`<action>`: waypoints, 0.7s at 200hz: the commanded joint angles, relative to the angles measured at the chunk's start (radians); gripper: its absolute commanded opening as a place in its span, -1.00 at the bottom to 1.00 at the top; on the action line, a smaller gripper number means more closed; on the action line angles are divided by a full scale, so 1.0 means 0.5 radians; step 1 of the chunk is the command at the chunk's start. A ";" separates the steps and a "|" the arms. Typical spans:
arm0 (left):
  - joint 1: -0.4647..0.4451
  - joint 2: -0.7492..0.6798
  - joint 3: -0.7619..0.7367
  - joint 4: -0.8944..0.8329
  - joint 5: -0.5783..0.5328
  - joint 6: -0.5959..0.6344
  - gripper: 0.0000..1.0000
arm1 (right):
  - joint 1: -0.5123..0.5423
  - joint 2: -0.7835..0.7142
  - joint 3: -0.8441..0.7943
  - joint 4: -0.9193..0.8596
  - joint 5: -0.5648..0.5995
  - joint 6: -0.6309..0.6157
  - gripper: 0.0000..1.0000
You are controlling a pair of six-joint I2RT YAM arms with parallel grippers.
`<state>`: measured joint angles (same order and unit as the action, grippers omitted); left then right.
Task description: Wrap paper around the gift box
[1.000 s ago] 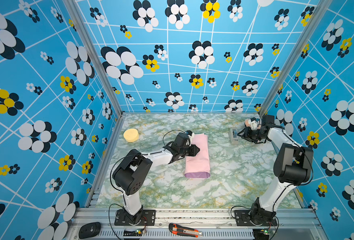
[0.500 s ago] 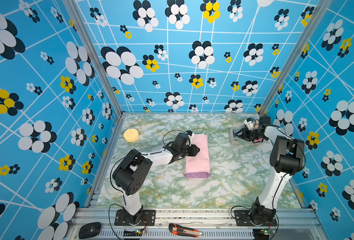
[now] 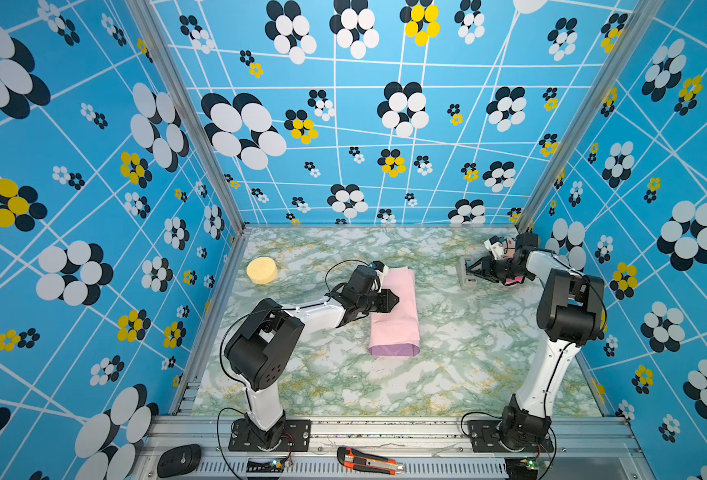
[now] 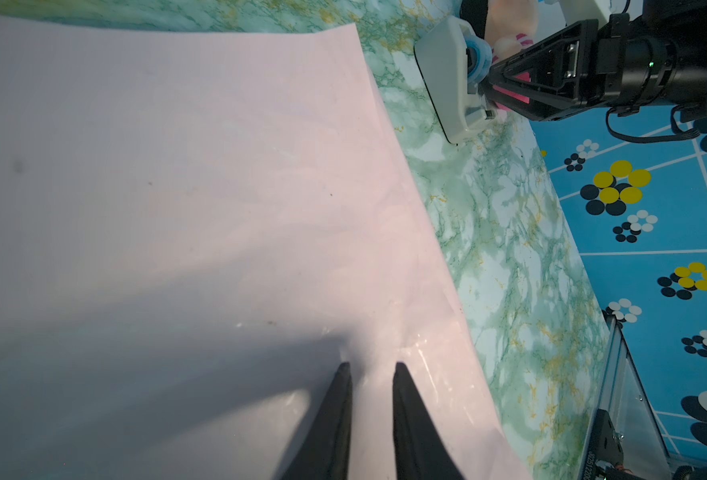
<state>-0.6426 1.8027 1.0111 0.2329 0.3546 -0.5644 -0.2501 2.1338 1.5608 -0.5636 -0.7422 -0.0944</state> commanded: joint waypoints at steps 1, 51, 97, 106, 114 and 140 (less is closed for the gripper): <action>0.009 0.073 -0.040 -0.297 -0.114 0.020 -0.56 | -0.005 0.038 0.015 -0.094 -0.072 -0.067 -0.16; 0.009 0.075 -0.038 -0.300 -0.114 0.021 -0.56 | -0.003 0.112 0.060 -0.149 -0.160 -0.097 -0.23; 0.009 0.067 -0.037 -0.306 -0.120 0.025 -0.56 | -0.004 0.180 0.142 -0.164 -0.204 -0.085 -0.29; 0.009 0.067 -0.037 -0.306 -0.120 0.024 -0.56 | -0.006 0.194 0.158 -0.168 -0.200 -0.073 -0.29; 0.009 0.067 -0.037 -0.309 -0.120 0.025 -0.56 | -0.006 0.203 0.172 -0.174 -0.196 -0.064 -0.29; 0.009 0.062 -0.040 -0.309 -0.122 0.025 -0.56 | -0.008 0.205 0.176 -0.159 -0.180 -0.029 -0.17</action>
<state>-0.6426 1.8027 1.0119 0.2317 0.3523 -0.5640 -0.2550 2.2047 1.6283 -0.6468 -0.8467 -0.1150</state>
